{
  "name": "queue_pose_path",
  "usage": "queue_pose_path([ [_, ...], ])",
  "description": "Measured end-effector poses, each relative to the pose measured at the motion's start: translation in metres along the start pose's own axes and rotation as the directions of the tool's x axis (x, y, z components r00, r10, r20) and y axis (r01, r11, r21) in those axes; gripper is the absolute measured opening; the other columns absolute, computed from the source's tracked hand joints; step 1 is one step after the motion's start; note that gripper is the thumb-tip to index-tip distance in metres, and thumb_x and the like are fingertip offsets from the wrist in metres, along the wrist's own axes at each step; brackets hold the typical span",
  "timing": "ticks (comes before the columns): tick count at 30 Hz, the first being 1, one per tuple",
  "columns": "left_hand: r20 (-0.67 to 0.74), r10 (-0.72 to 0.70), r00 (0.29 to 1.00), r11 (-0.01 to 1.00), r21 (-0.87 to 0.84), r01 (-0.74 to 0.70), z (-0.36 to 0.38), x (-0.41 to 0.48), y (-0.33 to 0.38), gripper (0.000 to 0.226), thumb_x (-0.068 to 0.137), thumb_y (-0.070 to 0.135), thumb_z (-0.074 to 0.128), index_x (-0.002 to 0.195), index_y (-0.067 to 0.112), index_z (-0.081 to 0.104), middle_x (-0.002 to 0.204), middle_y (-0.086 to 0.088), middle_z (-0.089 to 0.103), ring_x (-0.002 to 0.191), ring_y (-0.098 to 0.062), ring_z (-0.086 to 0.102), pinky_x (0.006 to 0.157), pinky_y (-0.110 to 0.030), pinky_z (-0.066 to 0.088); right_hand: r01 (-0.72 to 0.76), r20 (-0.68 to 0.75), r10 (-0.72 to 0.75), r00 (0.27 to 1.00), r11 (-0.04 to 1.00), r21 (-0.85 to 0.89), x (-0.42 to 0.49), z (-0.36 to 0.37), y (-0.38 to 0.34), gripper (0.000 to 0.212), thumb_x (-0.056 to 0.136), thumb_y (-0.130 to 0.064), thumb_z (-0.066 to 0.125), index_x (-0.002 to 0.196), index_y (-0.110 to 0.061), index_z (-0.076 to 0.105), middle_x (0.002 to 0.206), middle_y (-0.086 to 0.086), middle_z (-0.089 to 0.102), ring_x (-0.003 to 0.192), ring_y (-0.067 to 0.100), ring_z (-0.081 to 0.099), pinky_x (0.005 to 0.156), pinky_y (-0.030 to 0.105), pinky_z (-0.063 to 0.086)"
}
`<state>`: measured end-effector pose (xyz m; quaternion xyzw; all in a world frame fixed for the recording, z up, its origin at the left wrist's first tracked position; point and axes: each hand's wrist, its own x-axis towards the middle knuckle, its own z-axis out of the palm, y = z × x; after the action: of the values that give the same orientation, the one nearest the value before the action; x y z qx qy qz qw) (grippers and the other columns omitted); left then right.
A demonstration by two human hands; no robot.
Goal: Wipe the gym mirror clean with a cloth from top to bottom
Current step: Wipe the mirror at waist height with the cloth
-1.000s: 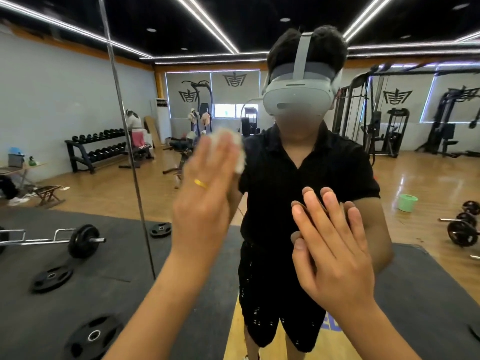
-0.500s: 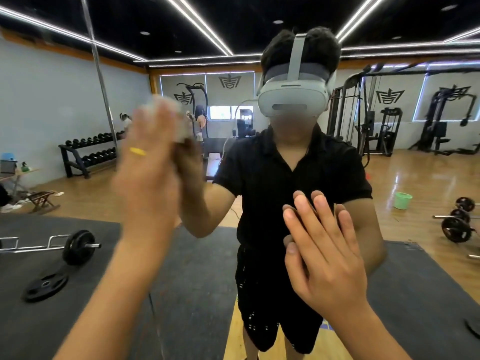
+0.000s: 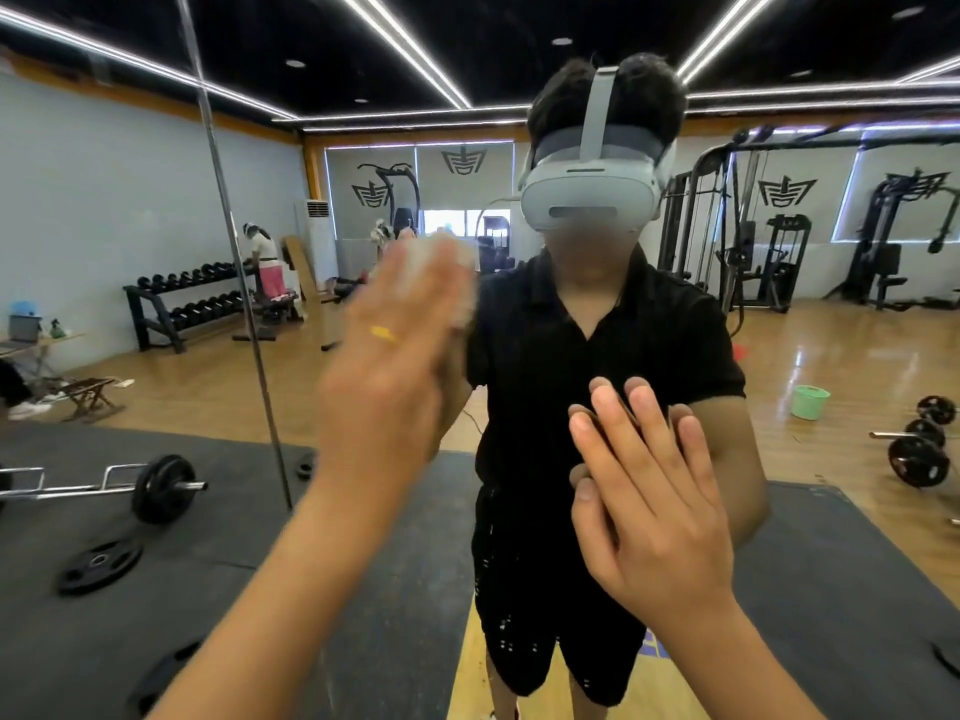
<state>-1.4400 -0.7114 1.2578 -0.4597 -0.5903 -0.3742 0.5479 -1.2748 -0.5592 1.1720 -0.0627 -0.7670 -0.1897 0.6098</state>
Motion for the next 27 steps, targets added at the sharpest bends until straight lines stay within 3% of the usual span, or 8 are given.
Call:
queue_pose_path([
  [2, -0.057, -0.202, 0.978, 0.979, -0.002, 0.202, -0.011, -0.013, -0.03, 0.055, 0.097, -0.011, 0.05, 0.149, 0.009, 0.051, 0.157, -0.007, 0.044, 0.149, -0.029, 0.037, 0.122, -0.022, 0.028, -0.001, 0.006, 0.001, 1.0, 1.0, 0.001, 0.0, 0.001, 0.0, 0.045, 0.1, -0.014, 0.052, 0.145, -0.009, 0.056, 0.157, 0.011, 0.046, 0.152, 0.029, 0.036, 0.127, 0.049, 0.02],
  [4, -0.092, -0.274, 0.957, 0.962, -0.03, 0.273, -0.012, -0.04, -0.032, 0.054, 0.098, -0.011, 0.048, 0.149, 0.006, 0.046, 0.156, -0.01, 0.044, 0.149, -0.033, 0.036, 0.123, -0.024, 0.028, -0.004, 0.001, 0.004, 1.0, 1.0, -0.002, -0.001, 0.002, -0.001, 0.045, 0.1, -0.014, 0.051, 0.145, -0.009, 0.056, 0.157, 0.011, 0.046, 0.152, 0.029, 0.036, 0.127, 0.049, 0.021],
  [7, -0.047, -0.259, 0.965, 0.964, -0.066, 0.256, 0.004, -0.095, 0.002, 0.05, 0.095, -0.014, 0.048, 0.144, -0.004, 0.049, 0.154, -0.018, 0.045, 0.15, -0.038, 0.035, 0.124, -0.032, 0.028, 0.0, -0.007, 0.0, 1.0, 1.0, -0.006, -0.001, 0.002, 0.0, 0.046, 0.1, -0.014, 0.051, 0.145, -0.01, 0.056, 0.157, 0.011, 0.046, 0.152, 0.029, 0.035, 0.127, 0.049, 0.021],
  [11, 0.045, -0.175, 0.984, 0.983, -0.055, 0.177, 0.016, -0.132, 0.029, 0.063, 0.089, -0.018, 0.055, 0.148, -0.004, 0.039, 0.158, -0.016, 0.038, 0.155, -0.032, 0.025, 0.124, -0.047, 0.03, -0.001, 0.0, 0.001, 1.0, 1.0, -0.004, -0.002, 0.003, 0.0, 0.047, 0.1, -0.013, 0.051, 0.146, -0.009, 0.055, 0.157, 0.011, 0.045, 0.152, 0.029, 0.035, 0.127, 0.05, 0.021],
  [15, 0.098, -0.073, 0.993, 0.997, -0.028, 0.076, 0.005, -0.131, 0.002, 0.056, 0.096, -0.014, 0.048, 0.149, -0.001, 0.037, 0.158, -0.014, 0.037, 0.155, -0.032, 0.025, 0.125, -0.042, 0.029, 0.008, -0.011, -0.008, 1.0, 1.0, 0.0, -0.002, 0.003, 0.001, 0.046, 0.1, -0.013, 0.052, 0.145, -0.009, 0.056, 0.156, 0.012, 0.046, 0.152, 0.03, 0.035, 0.127, 0.05, 0.021],
  [18, 0.038, -0.198, 0.98, 0.98, -0.009, 0.198, -0.003, -0.13, -0.018, 0.051, 0.099, -0.013, 0.044, 0.15, -0.004, 0.039, 0.159, -0.016, 0.037, 0.155, -0.031, 0.024, 0.126, -0.033, 0.025, 0.006, -0.017, -0.006, 1.0, 1.0, 0.002, -0.002, 0.003, 0.0, 0.046, 0.1, -0.013, 0.053, 0.145, -0.008, 0.056, 0.157, 0.012, 0.046, 0.152, 0.03, 0.036, 0.127, 0.05, 0.021],
  [21, -0.039, -0.322, 0.946, 0.946, -0.036, 0.321, 0.004, -0.143, -0.015, 0.048, 0.103, -0.01, 0.045, 0.149, -0.004, 0.04, 0.159, -0.017, 0.036, 0.154, -0.032, 0.026, 0.125, -0.037, 0.029, 0.008, -0.004, -0.008, 1.0, 1.0, 0.011, -0.001, 0.003, 0.001, 0.047, 0.1, -0.013, 0.052, 0.146, -0.007, 0.055, 0.157, 0.014, 0.045, 0.152, 0.032, 0.035, 0.126, 0.052, 0.021],
  [27, 0.036, -0.256, 0.966, 0.962, -0.085, 0.258, 0.023, -0.195, 0.031, 0.049, 0.103, -0.007, 0.043, 0.151, 0.0, 0.034, 0.167, -0.001, 0.026, 0.156, -0.027, 0.024, 0.123, -0.047, 0.033, 0.004, -0.006, -0.004, 1.0, 1.0, 0.016, -0.001, 0.002, 0.001, 0.049, 0.098, -0.011, 0.054, 0.147, -0.007, 0.055, 0.157, 0.014, 0.046, 0.151, 0.033, 0.036, 0.127, 0.052, 0.02],
])
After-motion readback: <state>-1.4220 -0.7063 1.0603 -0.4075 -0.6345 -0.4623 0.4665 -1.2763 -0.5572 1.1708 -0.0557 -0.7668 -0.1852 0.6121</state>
